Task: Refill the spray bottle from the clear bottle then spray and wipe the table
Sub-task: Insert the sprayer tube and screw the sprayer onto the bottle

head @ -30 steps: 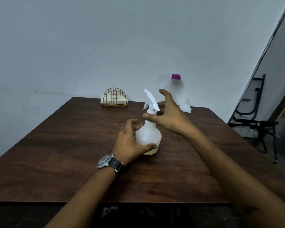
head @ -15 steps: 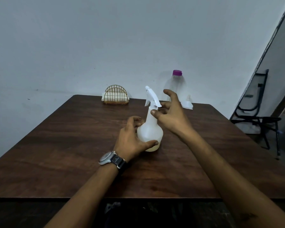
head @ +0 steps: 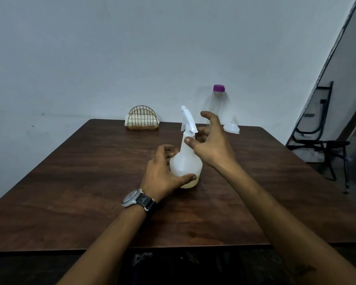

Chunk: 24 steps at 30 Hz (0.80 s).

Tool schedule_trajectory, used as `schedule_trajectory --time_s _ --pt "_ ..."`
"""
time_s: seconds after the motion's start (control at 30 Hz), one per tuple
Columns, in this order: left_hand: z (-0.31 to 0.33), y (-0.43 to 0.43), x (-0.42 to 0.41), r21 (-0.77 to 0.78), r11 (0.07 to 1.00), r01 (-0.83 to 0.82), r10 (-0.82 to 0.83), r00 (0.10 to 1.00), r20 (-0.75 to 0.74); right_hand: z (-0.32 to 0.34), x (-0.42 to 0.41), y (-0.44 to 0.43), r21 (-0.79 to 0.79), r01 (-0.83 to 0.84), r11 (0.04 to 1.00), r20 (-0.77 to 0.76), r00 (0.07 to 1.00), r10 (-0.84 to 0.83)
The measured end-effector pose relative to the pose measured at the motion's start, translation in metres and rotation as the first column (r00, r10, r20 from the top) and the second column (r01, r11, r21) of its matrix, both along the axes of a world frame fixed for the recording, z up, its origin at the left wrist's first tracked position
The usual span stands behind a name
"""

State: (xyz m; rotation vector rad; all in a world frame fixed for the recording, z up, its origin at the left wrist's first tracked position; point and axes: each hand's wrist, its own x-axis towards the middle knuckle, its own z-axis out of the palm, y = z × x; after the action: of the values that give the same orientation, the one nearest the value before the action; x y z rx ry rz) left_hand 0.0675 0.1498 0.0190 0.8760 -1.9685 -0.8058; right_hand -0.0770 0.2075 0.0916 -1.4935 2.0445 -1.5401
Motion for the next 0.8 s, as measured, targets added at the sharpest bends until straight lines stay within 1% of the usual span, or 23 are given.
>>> schedule_trajectory --time_s 0.07,0.13,0.4,0.6,0.7,0.8 --pt "-0.0001 -0.0001 -0.0004 0.003 1.000 -0.002 0.002 1.000 0.002 0.0004 -0.0001 -0.0010 -0.001 0.022 1.000 -0.022 1.000 -0.022" --pt "0.0001 0.0001 -0.0002 0.004 1.000 -0.006 0.006 1.000 0.008 0.0012 -0.0002 -0.0009 0.035 0.024 0.999 -0.027 0.999 -0.023" --pt "-0.0003 -0.0004 0.0005 -0.004 1.000 0.001 -0.001 1.000 0.003 -0.0043 -0.0011 -0.0027 -0.004 -0.032 0.999 0.086 0.996 0.032" --pt "0.0009 0.0011 0.0005 0.004 1.000 0.002 -0.002 1.000 0.000 -0.0037 -0.0005 -0.0055 -0.011 0.005 1.000 0.041 0.999 -0.005" --pt "0.0006 0.0009 0.0007 0.002 1.000 0.002 -0.002 1.000 -0.001 -0.0007 0.0013 -0.0017 -0.023 -0.013 1.000 0.012 1.000 0.014" --pt "-0.0004 0.0007 0.0004 0.003 1.000 -0.002 0.002 1.000 -0.008 0.0004 0.0009 -0.0019 -0.022 -0.039 0.999 0.027 0.999 0.040"
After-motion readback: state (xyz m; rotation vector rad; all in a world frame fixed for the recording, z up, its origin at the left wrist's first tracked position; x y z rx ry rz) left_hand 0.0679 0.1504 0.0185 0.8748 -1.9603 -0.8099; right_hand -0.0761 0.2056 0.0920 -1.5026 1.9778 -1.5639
